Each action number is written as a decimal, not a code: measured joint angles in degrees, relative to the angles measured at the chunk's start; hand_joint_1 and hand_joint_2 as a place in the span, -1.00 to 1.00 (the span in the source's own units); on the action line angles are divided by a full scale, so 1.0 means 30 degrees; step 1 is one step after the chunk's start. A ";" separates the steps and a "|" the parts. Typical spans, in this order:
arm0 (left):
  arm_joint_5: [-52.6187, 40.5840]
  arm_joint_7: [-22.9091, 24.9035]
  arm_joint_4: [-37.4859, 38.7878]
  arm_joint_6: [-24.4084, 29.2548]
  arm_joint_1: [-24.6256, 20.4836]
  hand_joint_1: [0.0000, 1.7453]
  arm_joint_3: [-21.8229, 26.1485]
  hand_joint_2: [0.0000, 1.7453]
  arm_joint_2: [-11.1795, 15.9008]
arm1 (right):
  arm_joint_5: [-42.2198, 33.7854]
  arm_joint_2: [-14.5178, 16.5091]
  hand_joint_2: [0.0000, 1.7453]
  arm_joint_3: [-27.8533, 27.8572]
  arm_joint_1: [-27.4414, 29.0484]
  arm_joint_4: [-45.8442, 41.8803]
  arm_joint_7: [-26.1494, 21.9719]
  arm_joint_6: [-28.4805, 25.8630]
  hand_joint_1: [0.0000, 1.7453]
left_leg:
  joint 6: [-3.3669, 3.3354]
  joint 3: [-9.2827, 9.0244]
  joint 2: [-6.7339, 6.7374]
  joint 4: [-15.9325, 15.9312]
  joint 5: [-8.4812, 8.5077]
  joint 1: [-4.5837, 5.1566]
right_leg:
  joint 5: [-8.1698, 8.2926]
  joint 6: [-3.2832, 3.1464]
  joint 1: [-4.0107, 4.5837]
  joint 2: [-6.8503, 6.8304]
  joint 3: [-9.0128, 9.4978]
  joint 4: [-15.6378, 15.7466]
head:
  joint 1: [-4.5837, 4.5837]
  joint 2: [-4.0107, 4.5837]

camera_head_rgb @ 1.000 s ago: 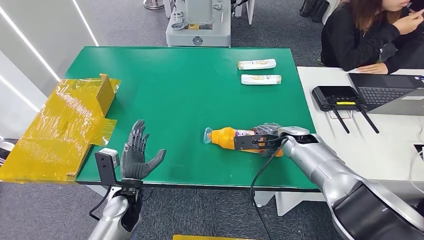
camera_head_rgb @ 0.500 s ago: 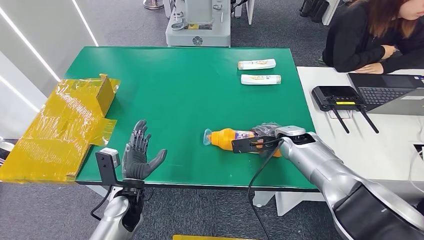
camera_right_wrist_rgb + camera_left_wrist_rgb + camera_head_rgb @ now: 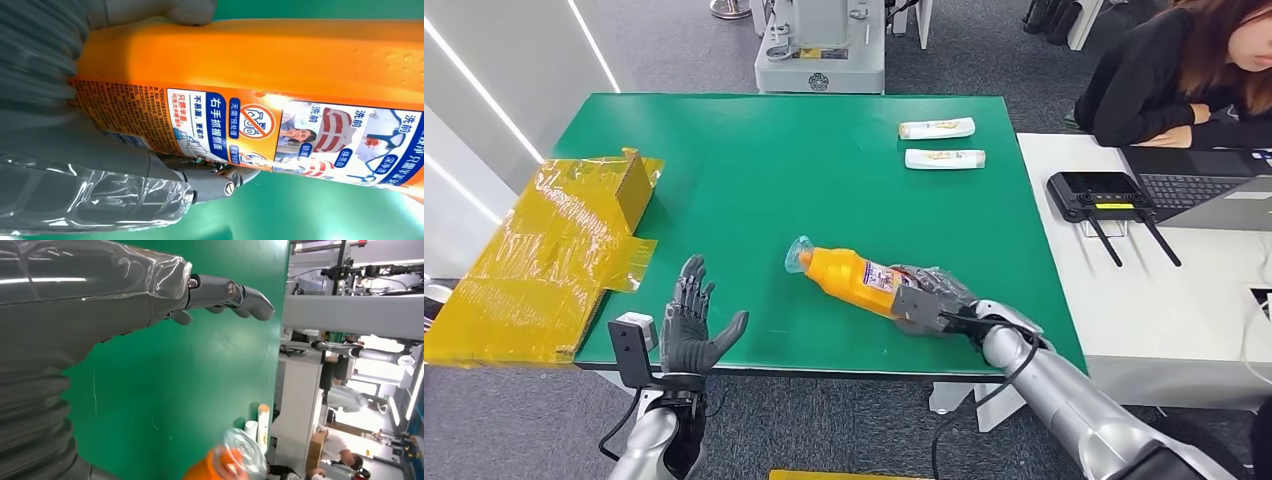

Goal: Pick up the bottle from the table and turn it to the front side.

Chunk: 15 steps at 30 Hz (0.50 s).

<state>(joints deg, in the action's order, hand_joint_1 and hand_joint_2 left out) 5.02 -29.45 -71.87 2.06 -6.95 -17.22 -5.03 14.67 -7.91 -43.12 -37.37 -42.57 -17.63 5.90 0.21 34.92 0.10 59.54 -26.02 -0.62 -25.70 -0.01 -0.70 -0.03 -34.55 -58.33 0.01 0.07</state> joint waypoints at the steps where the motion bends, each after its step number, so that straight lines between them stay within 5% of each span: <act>1: -0.0011 -0.0025 -0.0022 0.0024 0.0040 -1.00 0.0011 1.00 0.0027 | -0.0105 -0.0066 1.00 0.0375 0.0571 -0.0612 -0.0089 -0.0218 1.00 | -0.0001 0.0001 0.0001 -0.0001 -0.0001 0.0001 | -0.0002 -0.0001 0.0000 0.0000 0.0000 0.0000 | 0.0000 0.0000; 15: -0.0020 -0.0106 -0.0042 0.0217 0.0112 -1.00 0.0066 1.00 0.0102 | -0.1014 -0.0594 1.00 0.3432 0.4786 -0.4820 -0.0963 -0.1547 1.00 | -0.0003 0.0018 -0.0008 0.0003 -0.0003 0.0009 | 0.0000 0.0000 -0.0006 -0.0007 -0.0006 0.0014 | -0.0002 0.0000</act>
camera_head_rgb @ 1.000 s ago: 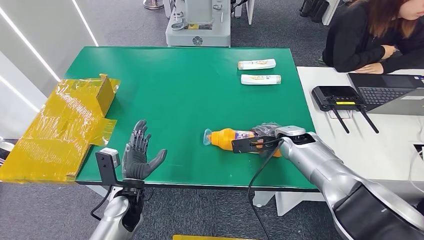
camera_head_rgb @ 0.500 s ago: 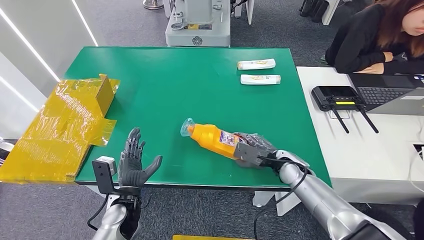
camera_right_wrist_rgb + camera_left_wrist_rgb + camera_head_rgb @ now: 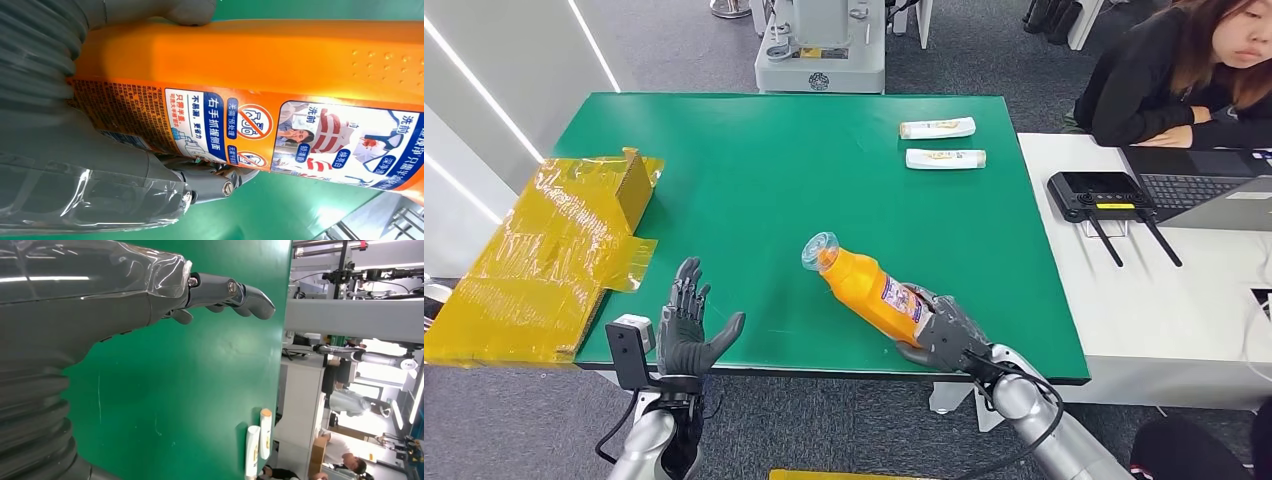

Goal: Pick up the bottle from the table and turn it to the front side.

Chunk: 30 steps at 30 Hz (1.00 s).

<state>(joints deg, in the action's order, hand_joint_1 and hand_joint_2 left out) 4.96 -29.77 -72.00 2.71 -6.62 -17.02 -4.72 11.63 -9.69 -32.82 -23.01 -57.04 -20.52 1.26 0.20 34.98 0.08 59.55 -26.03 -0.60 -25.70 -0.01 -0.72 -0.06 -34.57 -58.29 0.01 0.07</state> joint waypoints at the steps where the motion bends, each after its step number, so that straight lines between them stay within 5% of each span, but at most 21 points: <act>1: 0.0000 0.0000 0.0000 0.0005 -0.0015 -1.00 0.0000 1.00 0.0000 | -0.0020 -0.0020 1.00 0.0071 0.0098 -0.0098 -0.0015 -0.0002 1.00 | 0.0000 0.0001 0.0000 0.0000 0.0000 0.0000 | 0.0000 0.0000 0.0000 0.0000 -0.0001 0.0000 | 0.0000 0.0000; 8: 0.0040 -0.0093 0.0000 0.0111 -0.0111 -1.00 0.0001 1.00 0.0004 | -0.0322 -0.0078 1.00 0.0461 0.0607 -0.0450 -0.0377 -0.0379 1.00 | -0.0001 0.0015 -0.0003 -0.0002 -0.0001 -0.0001 | -0.0001 0.0000 0.0000 -0.0005 -0.0008 0.0000 | -0.0002 0.0000; 14: 0.0173 -0.0313 0.0000 0.0025 -0.0270 -1.00 -0.0002 1.00 0.0055 | -0.1768 -0.0078 1.00 0.1750 0.1781 -0.1820 -0.1812 -0.2699 1.00 | -0.0001 0.0047 -0.0013 0.0001 0.0000 0.0001 | -0.0002 0.0001 0.0000 -0.0018 -0.0032 0.0001 | 0.0002 0.0000; 30: 0.1412 -0.0240 -0.0381 -0.2155 -0.2567 -1.00 -0.0791 1.00 0.0372 | -0.4534 -0.0089 1.00 0.4344 0.2558 -0.6661 -0.4306 -0.5040 1.00 | -0.0001 0.0065 -0.0012 0.0002 0.0000 0.0001 | 0.0000 0.0003 0.0000 -0.0013 -0.0059 -0.0002 | 0.0002 0.0000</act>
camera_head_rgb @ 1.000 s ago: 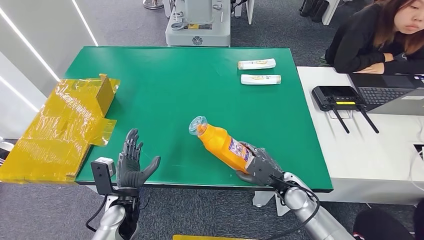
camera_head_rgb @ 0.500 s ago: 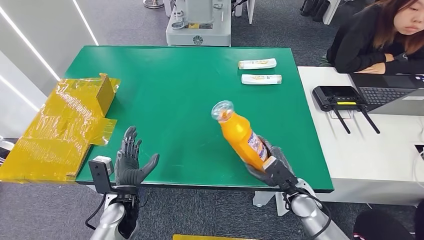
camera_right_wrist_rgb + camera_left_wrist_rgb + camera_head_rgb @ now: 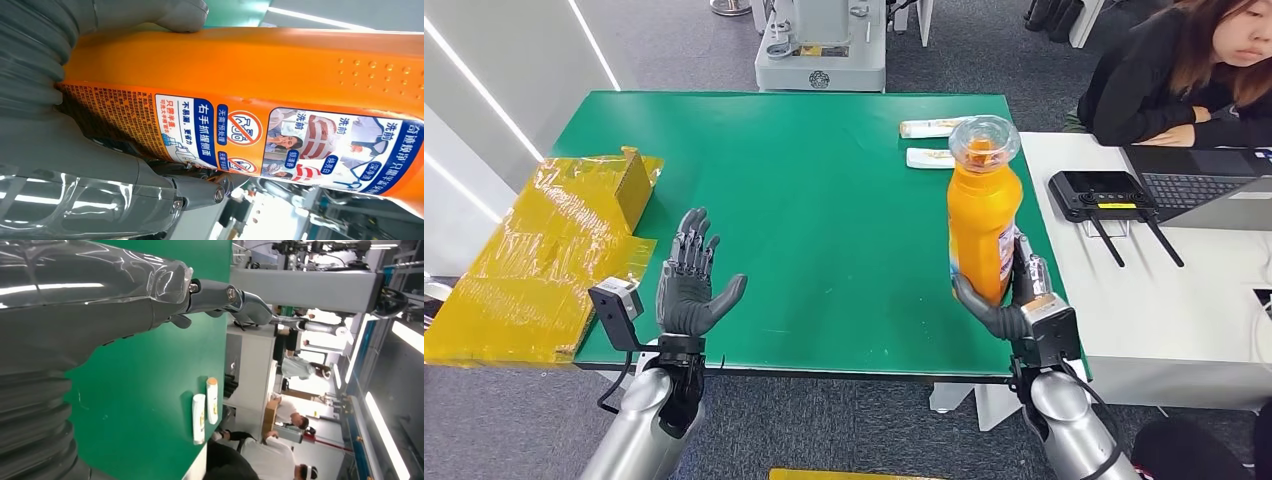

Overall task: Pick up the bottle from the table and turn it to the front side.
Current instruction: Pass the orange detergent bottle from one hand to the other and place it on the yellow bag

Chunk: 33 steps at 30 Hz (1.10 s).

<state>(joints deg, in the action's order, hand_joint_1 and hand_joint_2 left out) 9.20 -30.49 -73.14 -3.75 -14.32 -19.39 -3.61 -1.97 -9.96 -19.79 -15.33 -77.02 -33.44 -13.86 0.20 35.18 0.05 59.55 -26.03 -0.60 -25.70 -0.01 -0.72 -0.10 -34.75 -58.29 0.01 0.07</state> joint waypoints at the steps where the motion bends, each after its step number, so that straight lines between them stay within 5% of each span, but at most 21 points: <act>1: 0.0060 0.0047 -0.0048 -0.0088 -0.0014 -1.00 -0.0040 1.00 0.0025 | -0.0005 -0.0002 1.00 0.0013 0.0090 -0.0239 -0.0035 -0.0078 1.00 | 0.0000 0.0002 0.0000 0.0000 -0.0001 0.0000 | -0.0001 0.0000 0.0000 0.0000 -0.0002 0.0000 | 0.0002 0.0000; 11: 0.1339 0.1784 -0.0286 -0.3161 -0.1933 -1.00 -0.0923 1.00 0.0004 | -0.0064 0.0495 1.00 -0.0124 -0.0745 0.0226 0.0251 0.0932 1.00 | -0.0010 0.0023 0.0001 0.0001 0.0020 0.0000 | 0.0021 0.0002 -0.0001 -0.0003 -0.0006 -0.0010 | 0.0002 0.0000; 22: 0.1676 0.2178 -0.0297 -0.3667 -0.3855 -1.00 -0.1778 1.00 -0.0257 | 0.0002 0.1656 1.00 -0.1120 -0.3114 0.3303 0.0204 0.1520 1.00 | -0.0025 0.0039 -0.0001 0.0001 0.0030 0.0000 | 0.0023 0.0018 0.0000 -0.0004 -0.0023 -0.0016 | 0.0000 0.0000; 33: 0.3324 0.3719 -0.0266 -0.4934 -0.5469 -1.00 -0.2741 1.00 -0.1274 | 0.2032 0.3211 1.00 -0.2921 -0.4734 0.5262 0.2098 0.2112 1.00 | -0.0027 0.0061 0.0001 0.0005 0.0031 0.0001 | 0.0025 0.0018 0.0000 -0.0003 -0.0050 -0.0017 | -0.0002 0.0000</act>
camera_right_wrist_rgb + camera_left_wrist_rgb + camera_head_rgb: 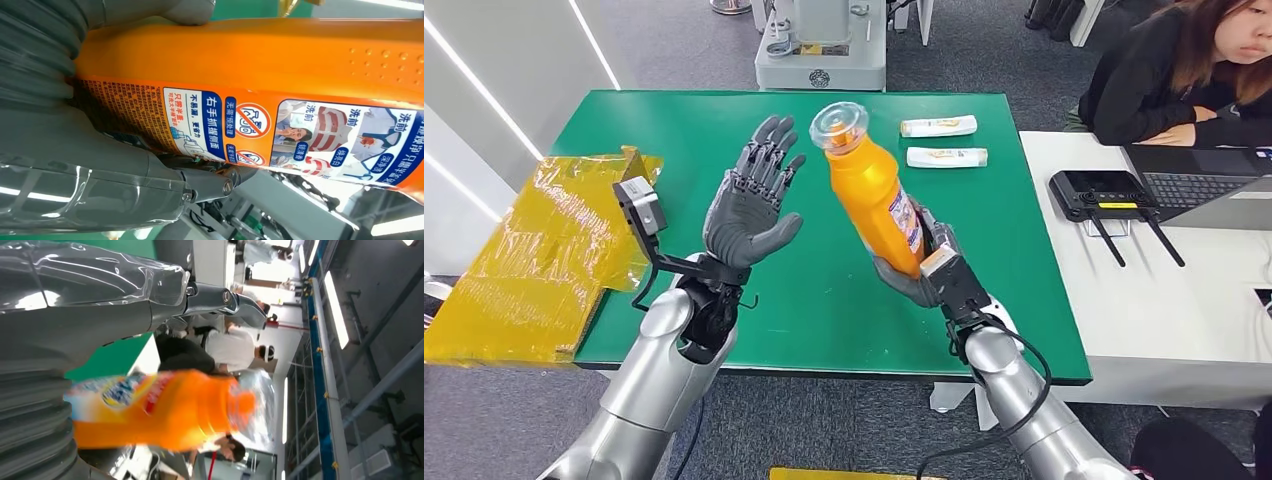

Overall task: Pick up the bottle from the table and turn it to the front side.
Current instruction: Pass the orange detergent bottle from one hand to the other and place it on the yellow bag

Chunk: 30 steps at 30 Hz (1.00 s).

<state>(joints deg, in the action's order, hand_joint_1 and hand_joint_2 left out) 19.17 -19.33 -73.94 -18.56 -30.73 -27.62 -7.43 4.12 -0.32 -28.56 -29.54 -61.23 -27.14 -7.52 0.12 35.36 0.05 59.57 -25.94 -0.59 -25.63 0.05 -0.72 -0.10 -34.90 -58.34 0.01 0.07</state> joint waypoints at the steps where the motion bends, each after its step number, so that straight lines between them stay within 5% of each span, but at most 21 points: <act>1: 0.0149 0.0105 0.0022 -0.0140 -0.0059 -1.00 -0.0062 1.00 -0.0069 | 0.0286 0.0078 1.00 -0.0145 -0.0093 0.0135 0.0228 0.0135 1.00 | 0.0000 0.0002 0.0003 0.0000 -0.0001 0.0000 | 0.0000 0.0000 0.0000 0.0004 -0.0002 0.0000 | 0.0002 0.0000; 14: 0.0556 0.0348 0.1088 -0.0258 -0.1151 -1.00 -0.0417 1.00 -0.0264 | 0.2371 0.1795 1.00 -0.1974 -0.2285 0.3541 0.1347 0.1517 1.00 | 0.0001 0.0003 0.0003 0.0000 0.0001 -0.0002 | 0.0001 -0.0001 0.0001 0.0005 -0.0012 -0.0007 | -0.0002 0.0000; 30: -0.2379 -0.0727 0.2946 0.2120 -0.1511 -1.00 -0.0923 1.00 -0.0264 | 0.2734 0.1958 1.00 -0.2637 -0.2679 0.3771 0.1427 0.1297 1.00 | 0.0000 0.0018 0.0001 0.0001 -0.0001 0.0002 | 0.0000 0.0000 -0.0001 0.0006 -0.0017 0.0005 | -0.0002 0.0000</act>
<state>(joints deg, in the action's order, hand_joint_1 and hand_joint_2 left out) 12.03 -21.51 -65.10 -12.20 -35.26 -30.39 -8.22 12.33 5.55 -36.47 -37.57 -49.92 -22.86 -3.63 0.12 35.41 0.05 59.57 -25.94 -0.59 -25.63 0.05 -0.72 -0.09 -34.95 -58.33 0.00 0.07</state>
